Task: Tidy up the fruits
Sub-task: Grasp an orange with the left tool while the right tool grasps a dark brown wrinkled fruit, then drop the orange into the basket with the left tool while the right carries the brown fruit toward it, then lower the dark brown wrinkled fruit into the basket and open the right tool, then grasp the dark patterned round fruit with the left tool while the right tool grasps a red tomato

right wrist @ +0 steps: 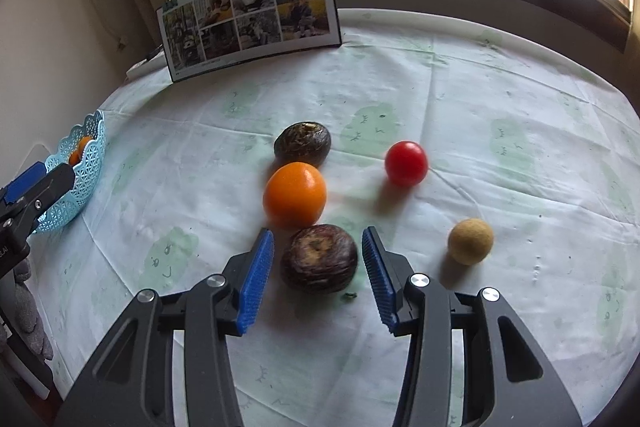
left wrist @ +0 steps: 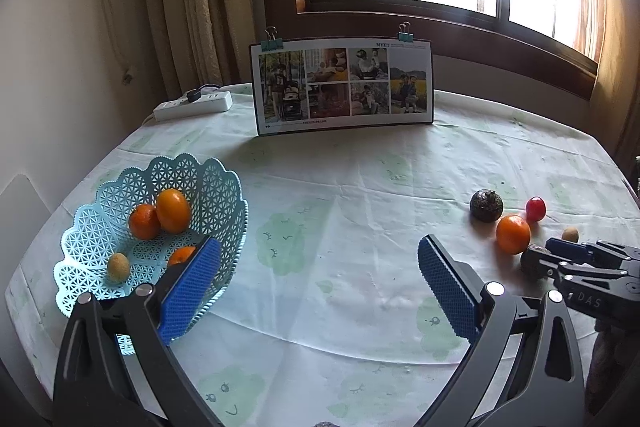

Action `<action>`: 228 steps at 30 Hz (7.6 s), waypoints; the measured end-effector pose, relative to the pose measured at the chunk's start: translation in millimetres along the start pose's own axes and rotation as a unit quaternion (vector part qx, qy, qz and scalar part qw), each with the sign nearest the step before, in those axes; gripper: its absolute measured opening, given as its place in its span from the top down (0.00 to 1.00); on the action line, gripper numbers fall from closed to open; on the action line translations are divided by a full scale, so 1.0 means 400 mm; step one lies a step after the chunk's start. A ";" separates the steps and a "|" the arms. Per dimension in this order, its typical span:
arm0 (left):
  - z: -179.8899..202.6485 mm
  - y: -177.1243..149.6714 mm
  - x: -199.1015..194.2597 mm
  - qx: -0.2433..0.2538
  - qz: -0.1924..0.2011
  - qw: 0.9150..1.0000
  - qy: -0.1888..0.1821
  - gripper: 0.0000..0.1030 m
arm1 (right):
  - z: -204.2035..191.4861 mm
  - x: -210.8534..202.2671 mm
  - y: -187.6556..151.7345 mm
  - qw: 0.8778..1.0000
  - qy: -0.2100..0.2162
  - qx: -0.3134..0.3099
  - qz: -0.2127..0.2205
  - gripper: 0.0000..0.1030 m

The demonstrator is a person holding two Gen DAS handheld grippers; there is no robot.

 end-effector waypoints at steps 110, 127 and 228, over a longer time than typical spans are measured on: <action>-0.236 -0.045 0.020 -0.112 0.002 0.989 0.100 0.58 | 0.216 -0.074 -0.021 0.991 -0.071 0.097 0.050 0.62; -0.356 -0.133 0.004 -0.170 0.033 0.965 0.196 0.08 | -0.022 -0.109 0.028 0.997 0.008 0.054 0.051 0.62; 0.076 0.003 0.020 0.051 0.048 0.997 0.033 0.03 | 0.122 0.031 0.149 0.997 -0.031 0.068 0.027 0.49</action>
Point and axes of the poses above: each gripper's, at about its wrist camera, not at the fingertips, and x roughly the way its jaws point, z to its right, y to its top, the point moved 1 cm from there along x, roughly the way its jaws point, and after that the axes turned 13 degrees about x, right-handed, at the moved point
